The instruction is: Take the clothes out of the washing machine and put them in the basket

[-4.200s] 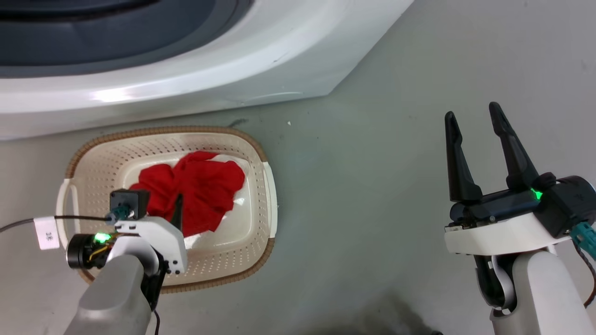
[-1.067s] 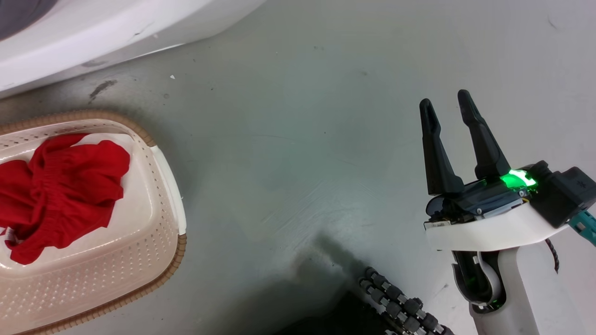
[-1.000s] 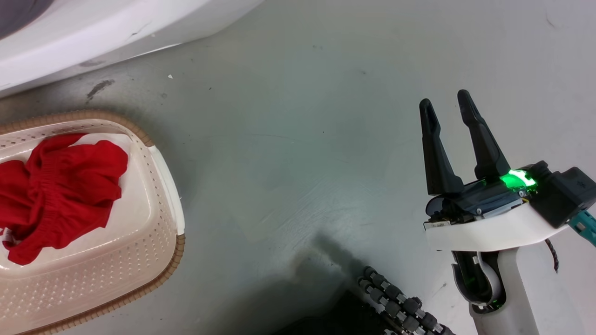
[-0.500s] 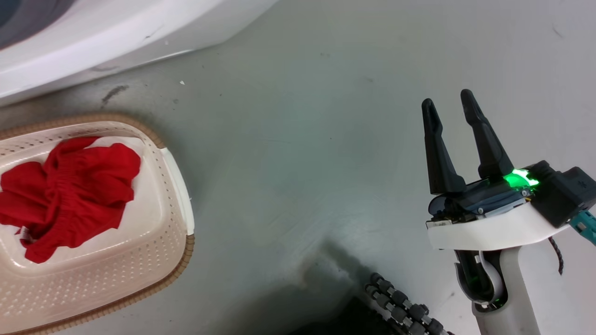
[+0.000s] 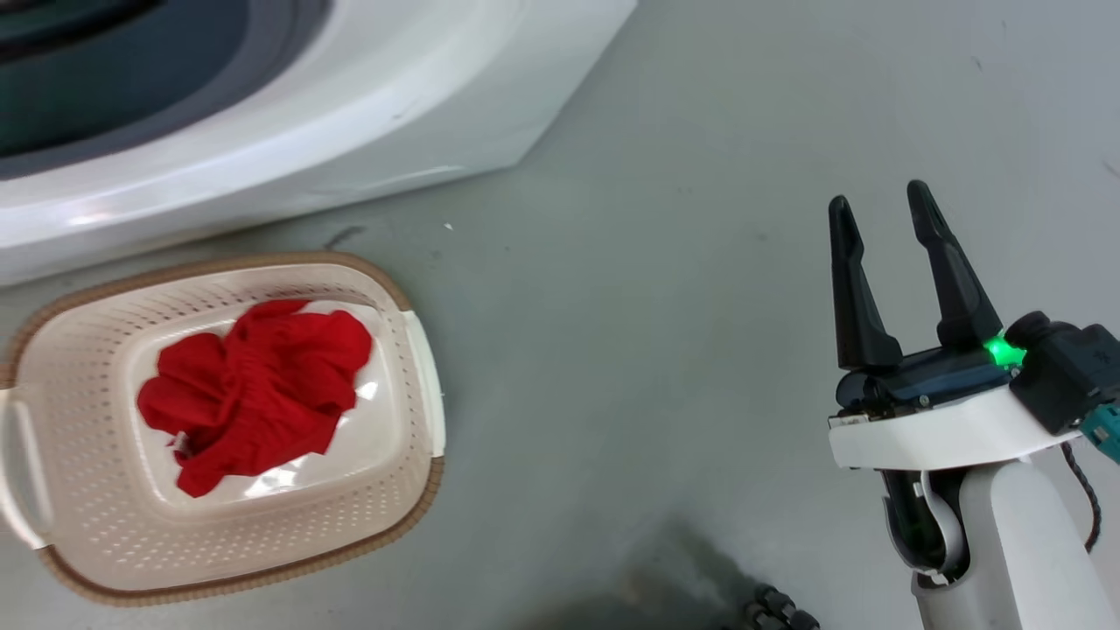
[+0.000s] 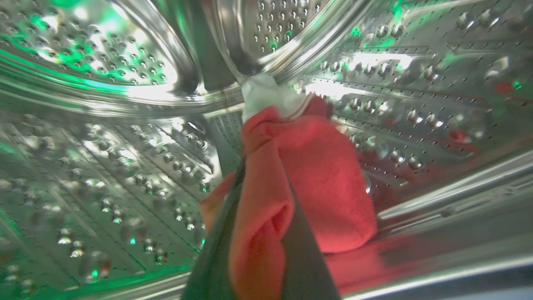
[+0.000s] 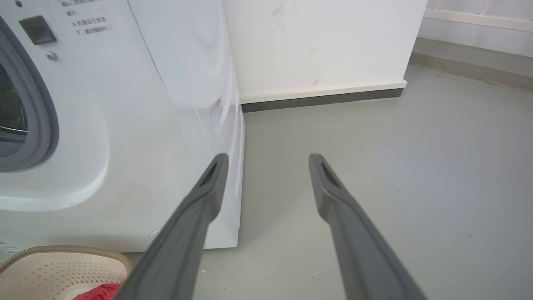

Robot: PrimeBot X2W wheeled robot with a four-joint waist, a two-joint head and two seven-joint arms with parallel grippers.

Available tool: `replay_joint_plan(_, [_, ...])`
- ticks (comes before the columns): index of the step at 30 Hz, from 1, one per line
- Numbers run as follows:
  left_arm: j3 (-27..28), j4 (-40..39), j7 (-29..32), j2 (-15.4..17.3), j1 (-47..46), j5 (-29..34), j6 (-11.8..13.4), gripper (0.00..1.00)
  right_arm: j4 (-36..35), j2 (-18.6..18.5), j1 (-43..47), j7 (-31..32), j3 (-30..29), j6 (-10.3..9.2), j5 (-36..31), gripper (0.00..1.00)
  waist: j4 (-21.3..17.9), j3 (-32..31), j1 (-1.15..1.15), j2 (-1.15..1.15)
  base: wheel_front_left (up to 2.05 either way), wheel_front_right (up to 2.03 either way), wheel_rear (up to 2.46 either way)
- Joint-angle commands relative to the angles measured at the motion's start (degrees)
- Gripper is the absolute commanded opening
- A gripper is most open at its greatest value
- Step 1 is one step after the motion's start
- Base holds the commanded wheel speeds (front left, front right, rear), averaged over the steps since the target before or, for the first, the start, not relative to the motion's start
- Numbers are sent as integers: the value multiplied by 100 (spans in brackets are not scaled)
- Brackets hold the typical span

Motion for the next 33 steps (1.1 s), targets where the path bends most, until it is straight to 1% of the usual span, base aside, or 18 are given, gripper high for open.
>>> replay_joint_plan(1, [-11, 5, -319, -82, 207, -12, -25, 0, 19, 5, 67, -11, -49, -5, -91, 100, 264, -332, 0, 0, 0, 0, 0])
replay_joint_plan(9, [-108, -22, -1544, -428, 1285, -111, -18, 0, 170, 4, 292, -11, -195, -4, -352, 100, 633, -1051, 0, 0, 0, 0, 0])
replay_joint_plan(14, [-126, -177, -2158, -635, 2017, -180, 27, 0, 252, 5, 467, -11, -256, -4, -457, 100, 833, -1504, 0, 0, 0, 0, 0])
replay_joint_plan(19, [-99, -551, -2635, -777, 2705, -234, 149, 0, 337, 5, 658, -11, -316, -4, -554, 100, 1048, -1937, 0, 0, 0, 0, 0])
replay_joint_plan(21, [-63, -800, -2742, -822, 2974, -250, 229, 0, 362, 5, 718, -11, -336, -4, -586, 100, 1131, -2096, 0, 0, 0, 0, 0])
replay_joint_plan(26, [122, -1659, -2865, -791, 3660, -238, 504, 0, 426, 5, 870, -11, -378, -4, -623, 100, 1308, -2451, 0, 0, 0, 0, 0])
replay_joint_plan(33, [453, -3493, -2899, -640, 4634, 78, 1015, 0, 492, 5, 1053, -11, -450, -4, -663, 100, 1503, -2808, 0, 0, 0, 0, 0])
